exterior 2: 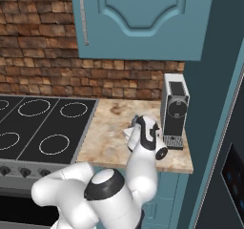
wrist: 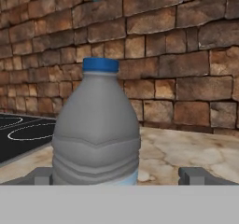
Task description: Take the bottled waters from the counter and place them in the freezer to freeze. Close the freezer door after placing the bottles.
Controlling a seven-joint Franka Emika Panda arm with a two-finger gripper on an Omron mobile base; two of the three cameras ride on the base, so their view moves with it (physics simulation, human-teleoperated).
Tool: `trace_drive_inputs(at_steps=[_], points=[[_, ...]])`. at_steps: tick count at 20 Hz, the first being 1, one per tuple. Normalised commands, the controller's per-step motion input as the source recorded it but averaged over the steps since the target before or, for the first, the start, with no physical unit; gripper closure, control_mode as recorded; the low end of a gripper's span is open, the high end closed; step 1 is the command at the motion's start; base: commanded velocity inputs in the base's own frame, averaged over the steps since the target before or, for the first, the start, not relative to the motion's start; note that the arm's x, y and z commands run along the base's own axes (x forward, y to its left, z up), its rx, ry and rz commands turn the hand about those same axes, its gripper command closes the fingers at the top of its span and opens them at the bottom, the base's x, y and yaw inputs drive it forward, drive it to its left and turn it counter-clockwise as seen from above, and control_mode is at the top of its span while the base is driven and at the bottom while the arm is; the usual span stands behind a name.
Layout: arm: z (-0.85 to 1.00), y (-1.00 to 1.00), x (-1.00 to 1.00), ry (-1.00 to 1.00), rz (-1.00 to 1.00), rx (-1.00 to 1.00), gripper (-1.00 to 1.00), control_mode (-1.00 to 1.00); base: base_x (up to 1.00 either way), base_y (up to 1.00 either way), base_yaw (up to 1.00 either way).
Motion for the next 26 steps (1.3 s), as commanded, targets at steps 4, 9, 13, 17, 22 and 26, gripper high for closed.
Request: trace_drive_inputs(at_steps=[4,9,13,17,22,26], points=[[0.00,0.00,0.01,0.00,0.00,0.00,-1.00,-1.00,0.00,0.00,0.00],[0.00,0.00,0.04,0.00,0.01,0.00,-1.00,-1.00,0.00,0.00,0.00],[0.00,0.02,0.06,0.00,0.02,0.00,-1.00,-1.00,0.00,0.00,0.00],[0.00,0.00,0.03,0.00,0.01,0.00,-1.00,-1.00,0.00,0.00,0.00],[0.00,0.02,0.01,0.00,0.01,0.00,-1.00,-1.00,0.00,0.00,0.00],[0.00,0.05,0.00,0.00,0.01,0.00,1.00,-1.00,0.00,0.00,0.00]])
